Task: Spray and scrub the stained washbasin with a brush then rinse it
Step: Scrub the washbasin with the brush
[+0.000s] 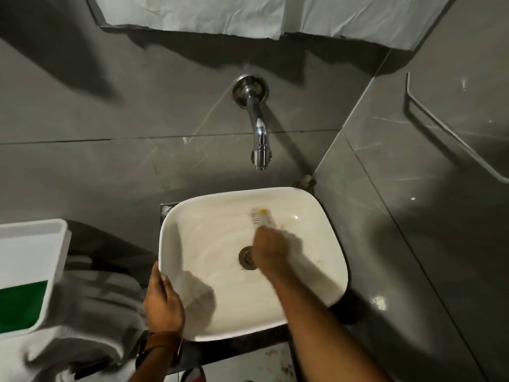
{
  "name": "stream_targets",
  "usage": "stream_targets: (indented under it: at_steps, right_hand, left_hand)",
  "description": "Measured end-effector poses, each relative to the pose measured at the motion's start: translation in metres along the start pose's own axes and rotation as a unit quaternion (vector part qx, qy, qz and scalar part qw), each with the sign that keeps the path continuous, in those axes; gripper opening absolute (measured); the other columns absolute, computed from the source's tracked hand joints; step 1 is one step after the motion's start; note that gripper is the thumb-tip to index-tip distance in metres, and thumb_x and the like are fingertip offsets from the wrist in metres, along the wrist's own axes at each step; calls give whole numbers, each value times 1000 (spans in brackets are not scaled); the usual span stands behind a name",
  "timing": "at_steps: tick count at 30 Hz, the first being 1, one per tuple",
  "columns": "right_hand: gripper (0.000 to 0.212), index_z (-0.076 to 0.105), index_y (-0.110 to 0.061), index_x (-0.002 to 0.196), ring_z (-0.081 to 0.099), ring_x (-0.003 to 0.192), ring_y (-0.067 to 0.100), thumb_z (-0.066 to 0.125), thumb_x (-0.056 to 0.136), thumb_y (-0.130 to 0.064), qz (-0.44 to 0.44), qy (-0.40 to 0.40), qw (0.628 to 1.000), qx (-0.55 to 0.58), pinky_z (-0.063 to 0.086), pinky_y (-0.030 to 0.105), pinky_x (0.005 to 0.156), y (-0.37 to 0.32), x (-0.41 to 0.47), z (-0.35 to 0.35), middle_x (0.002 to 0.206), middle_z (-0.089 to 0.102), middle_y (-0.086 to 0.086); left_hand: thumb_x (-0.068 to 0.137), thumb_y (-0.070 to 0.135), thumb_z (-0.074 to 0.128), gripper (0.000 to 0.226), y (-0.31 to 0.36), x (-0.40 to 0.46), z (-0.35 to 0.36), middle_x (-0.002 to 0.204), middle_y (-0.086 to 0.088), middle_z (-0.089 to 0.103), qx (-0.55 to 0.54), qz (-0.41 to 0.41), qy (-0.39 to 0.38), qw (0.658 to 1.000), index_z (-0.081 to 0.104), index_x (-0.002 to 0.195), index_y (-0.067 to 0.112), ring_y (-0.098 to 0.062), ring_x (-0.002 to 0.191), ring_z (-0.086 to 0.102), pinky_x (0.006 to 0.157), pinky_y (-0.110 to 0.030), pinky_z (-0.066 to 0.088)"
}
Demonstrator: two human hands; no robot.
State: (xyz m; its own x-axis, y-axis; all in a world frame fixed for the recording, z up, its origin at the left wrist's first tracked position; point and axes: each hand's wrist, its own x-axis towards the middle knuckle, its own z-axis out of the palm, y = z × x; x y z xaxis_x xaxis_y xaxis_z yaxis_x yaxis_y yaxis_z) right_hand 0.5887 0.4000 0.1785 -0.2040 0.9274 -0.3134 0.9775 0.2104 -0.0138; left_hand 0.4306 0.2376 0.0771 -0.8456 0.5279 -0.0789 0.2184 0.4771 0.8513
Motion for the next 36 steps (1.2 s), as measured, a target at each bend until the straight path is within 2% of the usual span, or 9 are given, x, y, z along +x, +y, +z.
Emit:
stream_targets:
  at_steps: [4,9,13,19,25,30,32,34,36]
  right_hand:
    - [32,64,-16,124,62,121,29,43,100,-21,67,-85,992,-59,47,35,99,86,-13,4,130,67,7]
    - [42,59,-15,126,67,112,39,51,87,-27,-118,-235,963,59,52,43,90,-16,-93,43,120,71,16]
    - [28,66,-9,118,68,108,40,51,97,-21,-130,-128,973,138,53,44,89,-86,-47,36,116,71,20]
    - [34,63,-19,126,64,115,29,41,99,-20,86,-59,995,6,51,38,96,64,-41,42,127,68,8]
    - [37,62,-22,126,69,109,31,50,90,-23,-46,-148,987,35,52,37,89,11,-79,58,117,73,8]
    - [29,69,-18,118,70,106,26,48,98,-22,56,-74,995,36,55,35,85,41,-48,39,117,74,6]
    - [29,68,-19,118,69,106,25,49,97,-23,82,-80,992,50,57,36,86,66,-66,40,118,73,4]
    - [34,64,-17,122,67,108,27,51,91,-23,89,-155,977,119,55,36,87,81,-73,40,120,70,6]
    - [32,66,-11,116,68,83,23,54,86,-17,109,-229,924,287,51,33,69,86,-69,30,98,70,8]
  left_hand:
    - [104,26,35,41,4,-2,-2,133,-18,59,-3,-2,-2,1000,45,143,16,-39,116,58,97,-46,46]
    - [104,25,35,42,7,0,-4,135,-18,58,-3,-7,-11,1000,45,143,15,-39,116,57,98,-47,46]
    - [104,28,35,42,5,0,-4,135,-18,57,7,1,-10,1000,44,143,16,-38,117,57,97,-48,47]
    - [104,28,35,41,8,-2,-4,135,-16,58,-5,-4,-13,1000,46,142,17,-37,116,57,97,-45,45]
    - [104,27,36,41,10,-4,-6,135,-15,58,-11,-10,-9,1000,45,143,18,-36,118,56,97,-39,42]
    - [104,20,37,43,9,-2,-7,143,-17,51,23,-11,-27,999,40,146,14,-38,126,50,104,-45,40]
    - [100,8,40,45,18,-2,-11,149,-19,43,58,57,-28,996,38,146,6,-37,135,41,113,-45,32]
    - [97,7,42,42,42,3,-13,143,-17,49,74,187,-34,979,47,139,3,-32,130,45,112,-42,34]
    - [98,14,45,31,90,14,-8,127,-7,62,41,278,-65,958,59,125,10,-26,117,55,104,-31,38]
